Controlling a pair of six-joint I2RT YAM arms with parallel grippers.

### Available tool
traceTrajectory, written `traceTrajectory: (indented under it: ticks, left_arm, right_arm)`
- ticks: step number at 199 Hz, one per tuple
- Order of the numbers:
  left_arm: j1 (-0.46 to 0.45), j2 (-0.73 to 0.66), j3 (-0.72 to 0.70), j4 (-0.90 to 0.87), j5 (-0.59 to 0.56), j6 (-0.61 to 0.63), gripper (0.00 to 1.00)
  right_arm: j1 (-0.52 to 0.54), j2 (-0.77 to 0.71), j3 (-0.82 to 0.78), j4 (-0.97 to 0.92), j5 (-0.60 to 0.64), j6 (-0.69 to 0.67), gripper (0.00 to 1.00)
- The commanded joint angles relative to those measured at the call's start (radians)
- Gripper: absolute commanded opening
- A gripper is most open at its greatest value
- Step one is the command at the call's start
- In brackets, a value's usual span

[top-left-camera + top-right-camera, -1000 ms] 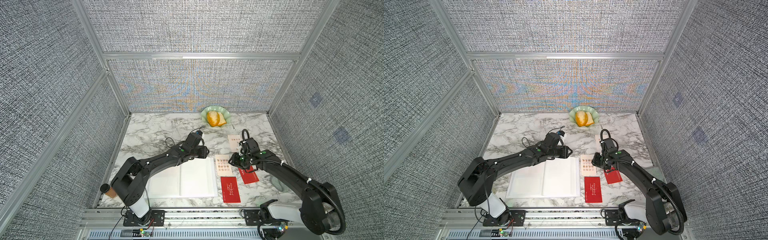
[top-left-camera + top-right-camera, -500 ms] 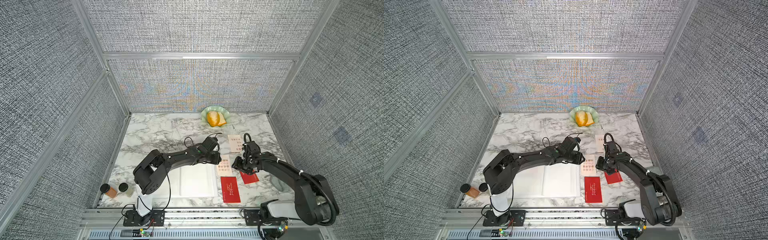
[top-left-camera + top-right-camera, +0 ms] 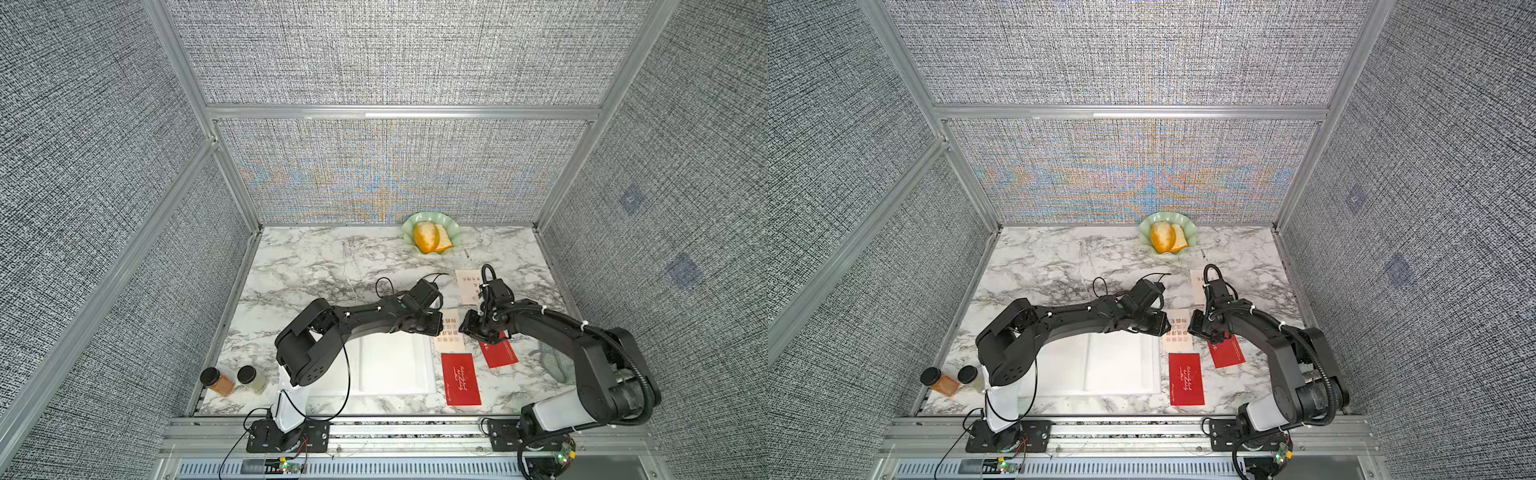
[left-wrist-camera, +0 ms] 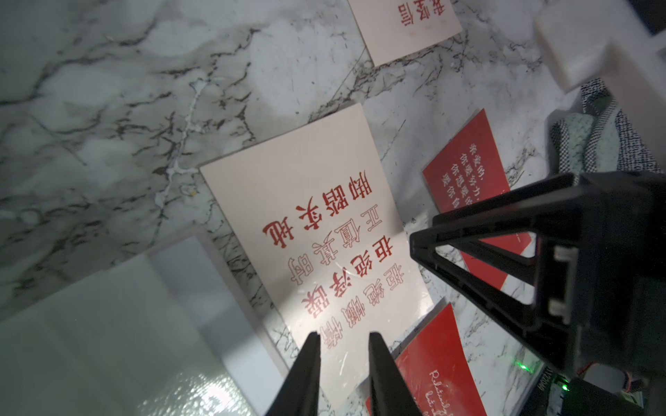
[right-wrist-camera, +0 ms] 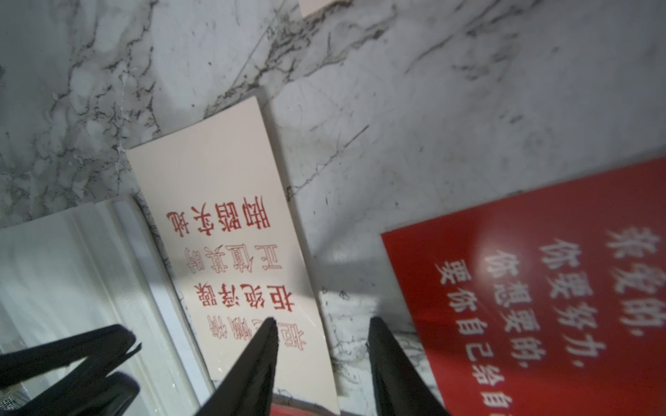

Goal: Place the photos into the photo albums
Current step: Pick up the photo at the center of the board.

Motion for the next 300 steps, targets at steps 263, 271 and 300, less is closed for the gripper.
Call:
traceTrajectory:
  ticks: [263, 271, 300]
  left_arm:
    - [0.010, 0.090, 0.039, -0.101, -0.054, 0.012, 0.27]
    - [0.011, 0.089, 0.039, -0.101, -0.053, 0.012, 0.27]
    - [0.017, 0.086, 0.036, -0.102, -0.050, 0.015, 0.27]
  right_arm:
    - [0.089, 0.016, 0.057, 0.038, -0.088, -0.031, 0.45]
    - [0.089, 0.010, 0.056, 0.040, -0.098, -0.029, 0.45]
    - [0.089, -0.010, 0.051, 0.049, -0.130, -0.026, 0.45]
